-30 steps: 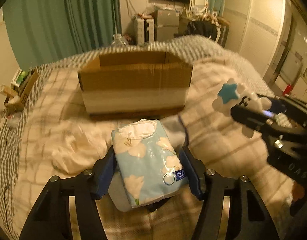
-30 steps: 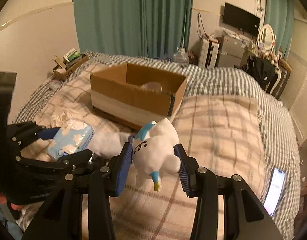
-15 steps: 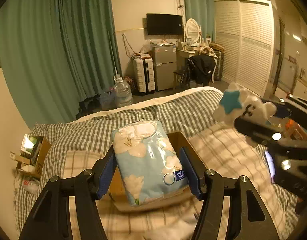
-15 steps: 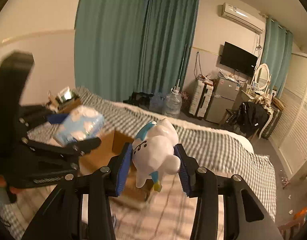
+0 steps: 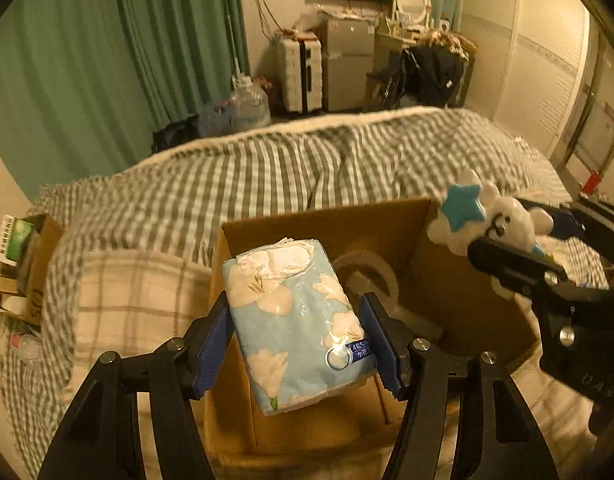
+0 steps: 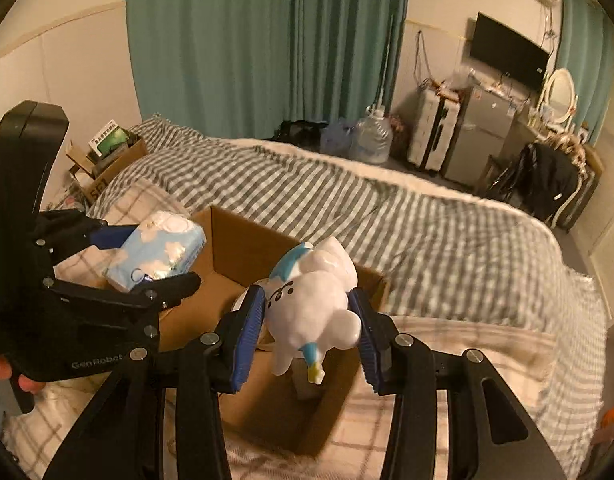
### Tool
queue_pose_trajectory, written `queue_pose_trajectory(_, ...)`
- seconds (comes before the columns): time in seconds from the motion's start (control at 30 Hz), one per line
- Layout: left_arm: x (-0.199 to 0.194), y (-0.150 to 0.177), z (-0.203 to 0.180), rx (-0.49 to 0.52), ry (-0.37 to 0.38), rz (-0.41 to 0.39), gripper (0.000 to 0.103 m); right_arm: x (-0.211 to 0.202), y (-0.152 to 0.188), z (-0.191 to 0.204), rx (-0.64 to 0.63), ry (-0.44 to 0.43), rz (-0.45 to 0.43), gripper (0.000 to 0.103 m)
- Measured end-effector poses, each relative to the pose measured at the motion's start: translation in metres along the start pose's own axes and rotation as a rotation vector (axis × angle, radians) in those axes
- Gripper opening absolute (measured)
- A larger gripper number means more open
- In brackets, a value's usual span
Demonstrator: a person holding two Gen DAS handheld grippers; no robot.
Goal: Organize objects
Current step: 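Carry the tissue pack and plush toy over the box and release both, then grasp the light blue earbud case with the left tool while the right grasps the black cup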
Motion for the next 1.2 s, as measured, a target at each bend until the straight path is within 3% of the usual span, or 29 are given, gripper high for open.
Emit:
queue_pose_trajectory(0.07,0.007,0.005,0.004,0.003,-0.019,0.017,0.071,0.004,0.002,0.001,0.011,-0.003,-0.015,0.045)
queue_pose_trajectory(0.13,0.009,0.009,0.009,-0.009,-0.019,0.027,0.082,0.001,0.001,-0.003,0.02,0.017,-0.044,0.066)
queue_pose_trajectory(0.17,0.009,0.009,0.009,-0.019,-0.012,0.023,0.083,-0.004,-0.002,-0.004,0.02,0.029,-0.064,0.069)
queue_pose_trajectory(0.27,-0.009,0.003,0.01,-0.045,0.005,-0.008,0.086,-0.027,-0.012,-0.01,0.021,0.06,-0.123,0.071)
queue_pose_trajectory(0.37,-0.041,-0.006,0.01,-0.036,-0.017,-0.052,0.089,-0.06,-0.025,-0.015,0.038,0.082,-0.167,0.08)
queue_pose_trajectory(0.43,-0.069,-0.007,0.01,-0.024,-0.038,-0.102,0.103,-0.084,-0.032,-0.02,0.049,0.096,-0.183,0.085)
queue_pose_trajectory(0.57,-0.124,0.004,0.002,0.012,-0.053,-0.193,0.103,-0.139,-0.028,-0.018,0.076,0.087,-0.214,0.089)
queue_pose_trajectory(0.9,-0.204,0.07,-0.013,0.005,-0.059,-0.254,0.103,-0.251,0.009,0.008,0.035,0.148,-0.298,0.096)
queue_pose_trajectory(1.03,-0.206,0.104,-0.017,-0.025,-0.074,-0.259,0.103,-0.256,0.034,0.026,0.013,0.136,-0.279,0.096)
queue_pose_trajectory(1.2,-0.168,0.155,-0.021,-0.084,-0.123,-0.195,0.103,-0.213,0.079,0.046,0.031,0.082,-0.179,0.096)
Point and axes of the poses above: each gripper's, at about its wrist camera, not at the fingertips, and x roughly the way its jaws point, z to its left, y to its underside, the point moved 6 cm from there along x, roughly the way its jaws point, and after that the axes turned 8 degrees about y, right-handed, at the moved point
